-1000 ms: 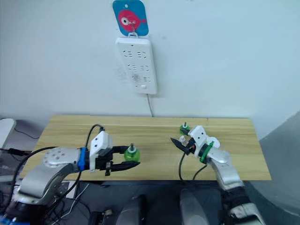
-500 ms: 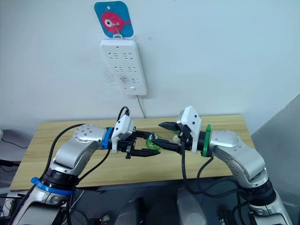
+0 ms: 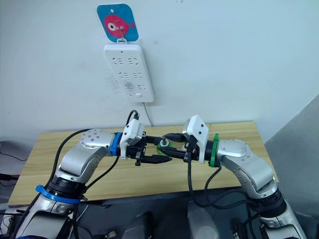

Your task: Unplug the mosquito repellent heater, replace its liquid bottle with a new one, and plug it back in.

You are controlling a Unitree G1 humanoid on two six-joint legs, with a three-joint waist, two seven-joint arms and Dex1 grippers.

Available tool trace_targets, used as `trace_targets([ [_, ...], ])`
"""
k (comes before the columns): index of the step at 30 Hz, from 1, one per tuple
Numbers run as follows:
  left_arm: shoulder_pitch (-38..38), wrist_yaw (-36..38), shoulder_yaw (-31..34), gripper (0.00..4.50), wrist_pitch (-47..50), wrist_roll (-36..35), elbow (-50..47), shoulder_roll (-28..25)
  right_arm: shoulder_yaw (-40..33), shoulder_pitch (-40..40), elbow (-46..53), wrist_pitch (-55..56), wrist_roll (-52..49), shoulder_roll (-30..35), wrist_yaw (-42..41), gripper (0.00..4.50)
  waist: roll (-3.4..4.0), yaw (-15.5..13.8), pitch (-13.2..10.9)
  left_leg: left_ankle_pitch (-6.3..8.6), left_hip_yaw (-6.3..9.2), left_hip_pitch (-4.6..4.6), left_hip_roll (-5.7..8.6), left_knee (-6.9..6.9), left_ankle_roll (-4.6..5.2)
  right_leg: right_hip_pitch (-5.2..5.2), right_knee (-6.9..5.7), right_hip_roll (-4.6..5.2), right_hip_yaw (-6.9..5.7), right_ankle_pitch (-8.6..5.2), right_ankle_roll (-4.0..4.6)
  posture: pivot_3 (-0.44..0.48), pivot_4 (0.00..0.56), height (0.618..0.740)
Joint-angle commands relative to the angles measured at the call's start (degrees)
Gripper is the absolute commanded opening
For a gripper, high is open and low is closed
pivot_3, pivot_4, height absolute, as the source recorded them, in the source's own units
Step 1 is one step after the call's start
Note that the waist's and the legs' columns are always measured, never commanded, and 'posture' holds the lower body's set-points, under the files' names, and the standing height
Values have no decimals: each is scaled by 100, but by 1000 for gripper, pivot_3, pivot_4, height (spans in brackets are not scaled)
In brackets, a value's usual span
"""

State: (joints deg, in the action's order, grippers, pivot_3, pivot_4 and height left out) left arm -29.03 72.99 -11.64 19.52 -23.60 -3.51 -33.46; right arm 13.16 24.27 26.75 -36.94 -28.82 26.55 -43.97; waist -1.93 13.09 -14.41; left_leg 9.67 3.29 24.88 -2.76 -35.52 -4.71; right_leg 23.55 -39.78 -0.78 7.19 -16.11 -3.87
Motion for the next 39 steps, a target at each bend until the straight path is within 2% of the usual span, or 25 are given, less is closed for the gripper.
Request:
trace_targets([
  [1,21,35,94,2256,-30,-112,-148,29,-16,57,50,135,39,33,-87,809,0,-1,5,0,1,0,0,0,0,0,0,0,0,0,0,-249,152,733],
  [7,-40,-121,213,2256,856,-557,-369,36,-59,56,-2,204,49,1,-179,810,0,-4,7,0,2,0,0,-1,0,0,-3,0,-1,0,0,-243,155,733],
  [11,73,-206,292,2256,759,-446,-367,11,-260,113,-54,147,-106,-36,-175,810,0,-6,7,0,5,-1,0,-1,0,0,-8,0,-4,0,0,-241,158,733],
  [13,118,-172,258,2988,505,-255,-235,-43,-378,112,-58,124,-179,17,-205,810,0,-9,7,0,5,-1,0,-1,0,0,-9,0,-4,0,0,-243,157,733],
  [14,142,-189,261,3206,451,-205,-178,-61,-456,111,-55,81,-248,31,-194,810,0,-9,8,0,5,-1,0,-1,0,0,-9,0,-4,0,0,-243,157,733],
  [17,356,-528,449,4178,517,-211,-3,-16,-979,92,-45,-302,-778,-86,83,810,0,-15,8,0,6,-1,0,-2,0,0,-10,0,-4,0,0,-247,155,733],
  [19,498,-738,607,4189,827,-427,-75,57,-1333,55,-58,-637,-1206,-242,374,810,0,-18,10,0,6,-1,0,-2,0,0,-12,0,-4,0,0,-247,156,733],
  [23,807,-1612,1232,4189,2094,-1454,-614,487,-2063,-132,-117,-1276,-2175,-684,1180,810,-2,-30,13,0,14,0,0,-3,0,-2,-16,0,-10,1,0,-241,157,733],
  [29,1145,-2859,1832,4189,3336,-2770,-1325,1189,-2593,-303,-112,-1827,-3574,-1374,2509,810,1,-40,38,0,18,1,0,-14,0,-7,-19,-1,-12,1,-2,-229,160,733],
  [35,1074,-4098,2108,4189,3841,-3807,-1473,2060,-2651,-503,-89,-1748,-4853,-2035,3892,810,2,-43,110,0,19,2,1,-14,1,-8,-18,-2,-11,1,-2,-222,157,733],
  [39,862,-5104,2467,4189,4067,-5149,-1303,2537,-2549,-541,-78,-1561,-5388,-2184,4399,810,0,-44,133,1,19,2,3,-20,1,-12,-15,-2,-11,1,-3,-229,154,733],
])
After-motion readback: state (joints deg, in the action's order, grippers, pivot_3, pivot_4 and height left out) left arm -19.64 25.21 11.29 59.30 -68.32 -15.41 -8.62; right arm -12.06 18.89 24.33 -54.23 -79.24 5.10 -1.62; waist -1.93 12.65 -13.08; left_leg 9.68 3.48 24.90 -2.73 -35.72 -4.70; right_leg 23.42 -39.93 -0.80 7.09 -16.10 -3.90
